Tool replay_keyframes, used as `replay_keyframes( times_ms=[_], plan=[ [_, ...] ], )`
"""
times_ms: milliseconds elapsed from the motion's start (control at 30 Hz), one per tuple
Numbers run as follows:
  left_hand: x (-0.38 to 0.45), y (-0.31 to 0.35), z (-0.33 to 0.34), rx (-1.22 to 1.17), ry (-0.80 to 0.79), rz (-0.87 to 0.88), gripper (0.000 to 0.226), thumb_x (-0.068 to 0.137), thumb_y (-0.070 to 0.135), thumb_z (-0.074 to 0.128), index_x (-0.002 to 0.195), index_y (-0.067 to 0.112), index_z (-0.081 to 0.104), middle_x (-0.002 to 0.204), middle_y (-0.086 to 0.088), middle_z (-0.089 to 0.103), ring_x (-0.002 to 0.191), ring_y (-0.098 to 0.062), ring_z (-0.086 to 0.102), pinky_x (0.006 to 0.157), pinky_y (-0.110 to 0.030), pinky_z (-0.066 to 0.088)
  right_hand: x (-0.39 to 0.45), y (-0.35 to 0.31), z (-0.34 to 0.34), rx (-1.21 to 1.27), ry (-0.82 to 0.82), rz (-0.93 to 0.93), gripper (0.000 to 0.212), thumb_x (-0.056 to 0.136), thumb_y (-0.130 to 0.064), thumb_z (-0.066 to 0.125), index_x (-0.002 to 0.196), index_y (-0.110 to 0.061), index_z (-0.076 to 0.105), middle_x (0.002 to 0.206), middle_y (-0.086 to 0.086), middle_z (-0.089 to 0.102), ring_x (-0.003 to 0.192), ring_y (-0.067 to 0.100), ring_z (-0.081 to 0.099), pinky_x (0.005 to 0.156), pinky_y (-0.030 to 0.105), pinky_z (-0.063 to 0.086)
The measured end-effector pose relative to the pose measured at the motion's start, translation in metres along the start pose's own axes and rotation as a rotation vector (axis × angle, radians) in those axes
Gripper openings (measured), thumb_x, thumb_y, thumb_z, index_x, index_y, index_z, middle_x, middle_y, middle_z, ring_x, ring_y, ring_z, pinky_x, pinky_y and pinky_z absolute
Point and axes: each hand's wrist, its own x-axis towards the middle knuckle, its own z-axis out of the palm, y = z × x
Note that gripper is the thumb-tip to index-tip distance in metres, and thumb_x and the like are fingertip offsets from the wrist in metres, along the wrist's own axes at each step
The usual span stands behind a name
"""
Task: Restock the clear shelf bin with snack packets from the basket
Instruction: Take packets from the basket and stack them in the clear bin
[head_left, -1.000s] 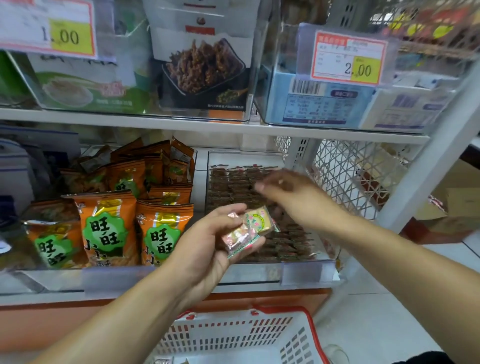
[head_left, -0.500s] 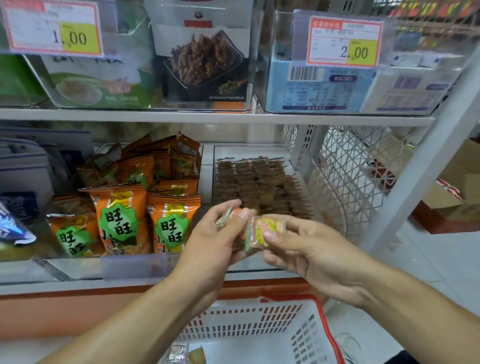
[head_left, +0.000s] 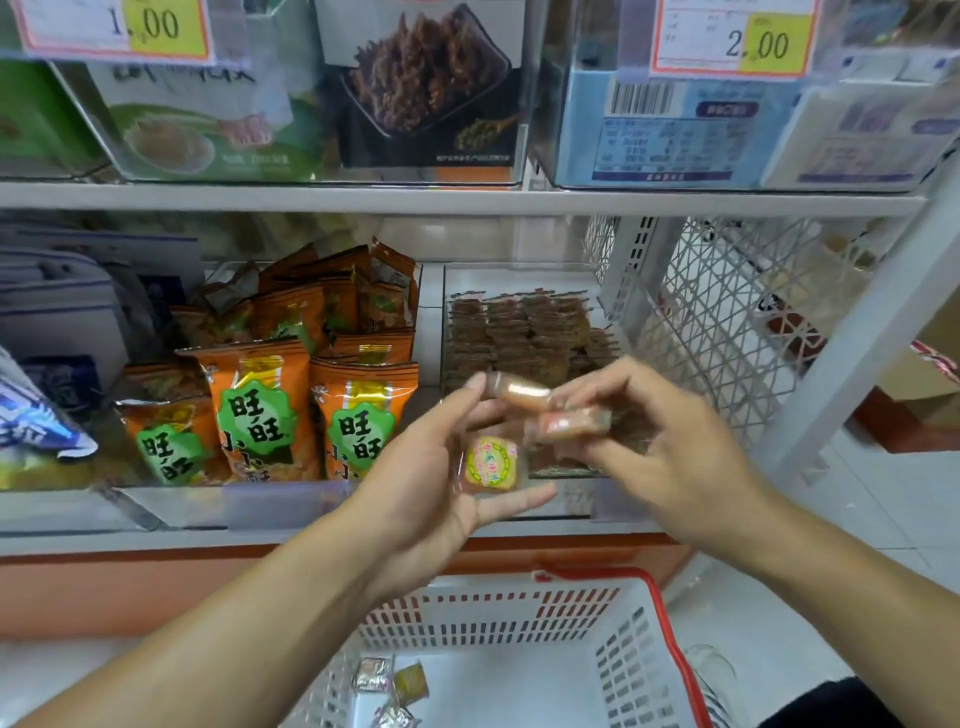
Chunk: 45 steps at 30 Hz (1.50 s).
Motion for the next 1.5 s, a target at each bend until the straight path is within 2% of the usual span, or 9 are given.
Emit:
replay_keyframes(
  times_ms=[133, 367, 500, 633, 700, 833, 1100, 1333, 1500],
  plan=[
    [0.000, 0.000, 0.001, 0.020, 0.033, 0.010, 0.040, 0.084, 0.040, 0.067, 0.097, 0.004, 0.080, 0.110, -0.023, 0.076, 0.090, -0.034, 0.076, 0.066, -0.039, 0.063, -0.001, 0.004, 0.000, -0.169, -0.125, -0.243, 0.023, 0.084, -0.018, 0.080, 0.105, -0.025, 0.074, 0.112, -0.014, 0.069, 0.105, 0.009, 0.068, 0.087, 0.027, 0.054],
    [0.003, 0.002, -0.007, 0.063, -0.023, -0.004, 0.039, 0.106, 0.034, 0.044, 0.125, 0.010, 0.067, 0.119, -0.018, 0.074, 0.099, -0.030, 0.075, 0.069, -0.039, 0.062, 0.000, -0.001, -0.007, 0.300, -0.241, 0.145, 0.036, 0.078, -0.028, 0.084, 0.112, -0.031, 0.075, 0.105, -0.002, 0.077, 0.101, 0.014, 0.072, 0.089, 0.027, 0.056],
    [0.002, -0.004, -0.003, 0.229, -0.017, -0.016, 0.051, 0.091, 0.057, 0.058, 0.112, 0.014, 0.078, 0.109, -0.016, 0.078, 0.081, -0.023, 0.076, 0.063, -0.035, 0.062, 0.000, 0.001, -0.004, 0.459, -0.298, 0.265, 0.041, 0.067, -0.035, 0.091, 0.102, -0.028, 0.071, 0.093, 0.017, 0.070, 0.077, 0.021, 0.067, 0.069, 0.036, 0.059],
    [0.003, -0.009, 0.000, 0.305, 0.018, -0.042, 0.046, 0.089, 0.063, 0.059, 0.100, 0.026, 0.082, 0.103, -0.008, 0.080, 0.083, -0.017, 0.077, 0.061, -0.033, 0.063, 0.000, 0.003, -0.004, 0.431, -0.244, 0.277, 0.055, 0.061, -0.038, 0.094, 0.109, -0.033, 0.069, 0.085, 0.000, 0.067, 0.071, 0.015, 0.060, 0.065, 0.047, 0.061],
    [0.003, -0.010, 0.000, 0.343, 0.017, -0.065, 0.046, 0.087, 0.066, 0.059, 0.099, 0.028, 0.082, 0.103, -0.007, 0.080, 0.086, -0.015, 0.077, 0.060, -0.033, 0.063, -0.001, 0.003, -0.004, 0.407, -0.276, 0.292, 0.059, 0.066, -0.033, 0.090, 0.120, -0.039, 0.068, 0.084, -0.010, 0.063, 0.074, 0.011, 0.057, 0.068, 0.040, 0.060],
    [0.001, -0.012, 0.002, 0.328, -0.027, -0.054, 0.046, 0.084, 0.067, 0.061, 0.106, 0.031, 0.080, 0.110, -0.003, 0.079, 0.100, -0.018, 0.076, 0.070, -0.038, 0.064, -0.002, 0.000, 0.000, 0.318, -0.231, 0.307, 0.047, 0.074, -0.029, 0.084, 0.119, -0.034, 0.070, 0.094, 0.013, 0.065, 0.078, 0.013, 0.057, 0.070, 0.037, 0.058],
    [0.004, -0.013, 0.007, 0.041, -0.012, 0.078, 0.032, 0.104, 0.021, 0.049, 0.127, 0.008, 0.068, 0.125, -0.016, 0.072, 0.113, -0.028, 0.071, 0.083, -0.038, 0.063, -0.013, -0.014, 0.033, 0.752, 0.147, 0.609, 0.034, 0.086, -0.022, 0.076, 0.116, -0.021, 0.060, 0.099, 0.006, 0.075, 0.089, 0.016, 0.071, 0.071, 0.031, 0.057],
    [0.007, -0.015, -0.001, 0.067, -0.105, 0.103, 0.047, 0.097, -0.007, 0.052, 0.136, 0.018, 0.061, 0.132, -0.009, 0.069, 0.117, -0.036, 0.069, 0.092, -0.052, 0.059, -0.006, -0.021, 0.036, 0.825, 0.247, 0.721, 0.021, 0.092, -0.025, 0.069, 0.111, -0.017, 0.065, 0.101, 0.001, 0.078, 0.084, 0.008, 0.071, 0.067, 0.026, 0.051],
    [0.008, -0.018, 0.000, 0.189, -0.044, 0.223, 0.045, 0.089, -0.015, 0.060, 0.115, 0.018, 0.077, 0.120, -0.018, 0.073, 0.108, -0.030, 0.072, 0.092, -0.035, 0.060, -0.005, -0.022, 0.037, 0.868, 0.278, 0.781, 0.018, 0.085, -0.024, 0.073, 0.100, -0.018, 0.067, 0.097, 0.001, 0.078, 0.087, 0.012, 0.070, 0.070, 0.029, 0.052]
  ],
)
